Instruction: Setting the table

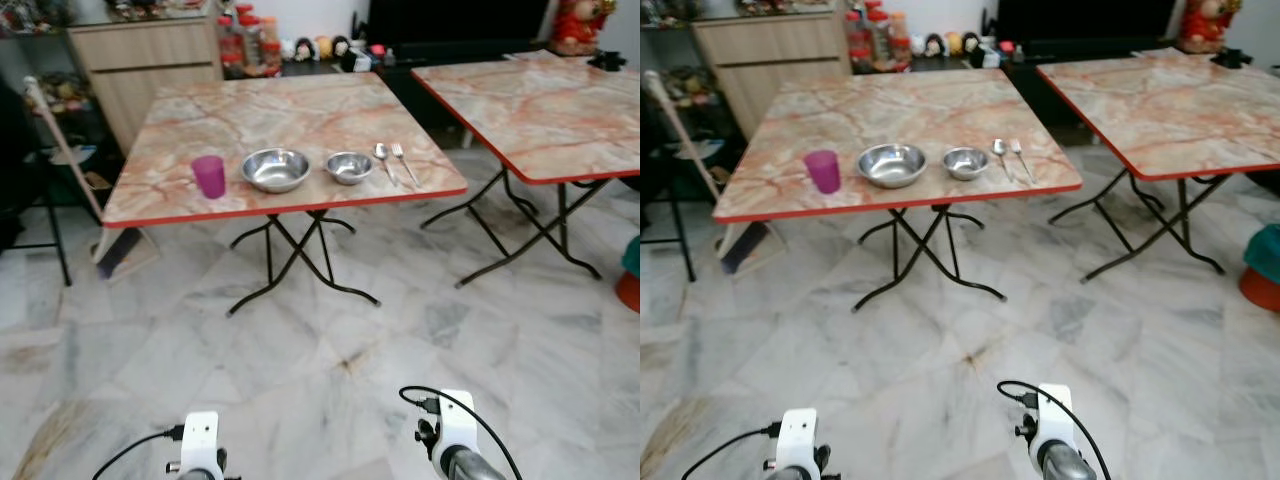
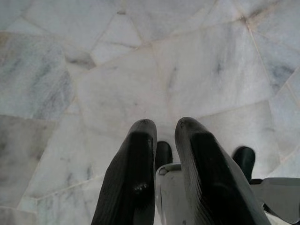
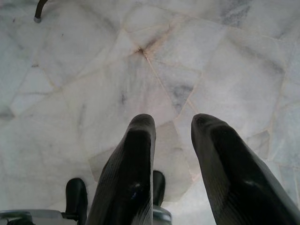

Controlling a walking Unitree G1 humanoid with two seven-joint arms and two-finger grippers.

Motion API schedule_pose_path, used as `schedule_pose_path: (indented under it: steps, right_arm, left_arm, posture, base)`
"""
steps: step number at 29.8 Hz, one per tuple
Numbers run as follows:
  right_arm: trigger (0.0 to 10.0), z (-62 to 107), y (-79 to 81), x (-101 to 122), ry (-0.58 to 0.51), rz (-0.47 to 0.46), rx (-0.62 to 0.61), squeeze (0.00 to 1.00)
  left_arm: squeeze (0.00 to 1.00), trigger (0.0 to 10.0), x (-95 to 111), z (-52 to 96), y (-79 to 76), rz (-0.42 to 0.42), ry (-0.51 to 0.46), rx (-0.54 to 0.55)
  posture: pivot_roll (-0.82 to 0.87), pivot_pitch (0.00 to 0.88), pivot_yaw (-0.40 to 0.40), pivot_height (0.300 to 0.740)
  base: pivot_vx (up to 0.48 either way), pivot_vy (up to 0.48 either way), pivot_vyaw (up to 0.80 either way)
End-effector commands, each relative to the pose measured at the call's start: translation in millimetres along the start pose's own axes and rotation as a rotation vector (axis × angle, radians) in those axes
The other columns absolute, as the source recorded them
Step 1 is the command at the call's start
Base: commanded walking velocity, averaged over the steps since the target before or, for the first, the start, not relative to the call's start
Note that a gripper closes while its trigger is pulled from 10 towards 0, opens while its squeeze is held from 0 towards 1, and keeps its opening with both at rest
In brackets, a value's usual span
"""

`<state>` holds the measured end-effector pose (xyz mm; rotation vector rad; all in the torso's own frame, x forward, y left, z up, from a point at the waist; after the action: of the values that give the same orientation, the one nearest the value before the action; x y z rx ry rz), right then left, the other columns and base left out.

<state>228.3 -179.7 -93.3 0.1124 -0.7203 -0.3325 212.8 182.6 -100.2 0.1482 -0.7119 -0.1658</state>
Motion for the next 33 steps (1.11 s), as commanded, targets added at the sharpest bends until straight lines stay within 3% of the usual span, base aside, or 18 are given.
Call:
schedule_pose_path:
  steps: [1,6,33]
  right_arm:
    - [10.0,-1.1,3.7,6.1,-0.021,0.013,0.014,0.0]
    - [10.0,-1.0,2.7,3.7,-0.006,-0.004,0.009,0.0]
    - [10.0,-0.8,-0.3,3.7,0.0,-0.018,0.001,0.0]
  left_arm:
    - [0.0,10.0,-0.7,-0.2,4.2,-0.004,0.009,0.008]
    - [0.0,10.0,-4.9,0.8,3.4,-0.003,0.018,0.005]
    - [0.0,10.0,-5.1,0.9,1.0,0.009,0.019,0.002]
  posture:
    - [0.07,0.0,-0.001,0.74]
    - [0.08,0.0,-0.002,0.74]
    - [0.08,0.0,-0.013,0.74]
  base:
    - [0.375,0.0,0.66]
    - [0.372,0.0,0.77]
    - [0.361,0.0,0.0]
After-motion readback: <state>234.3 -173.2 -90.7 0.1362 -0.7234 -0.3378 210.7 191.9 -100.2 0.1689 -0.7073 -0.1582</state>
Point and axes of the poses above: a point about 5 cm out from each wrist's last joint towards the gripper, its own z axis pointing back from the gripper into the wrist, its own x axis along the axis of the wrist's last joint, y = z × x, the point moved 3 cm from there along -z, pointing out of the wrist towards the gripper, and after that the axes turned 15 degrees about -z, right-handed, at the moved point
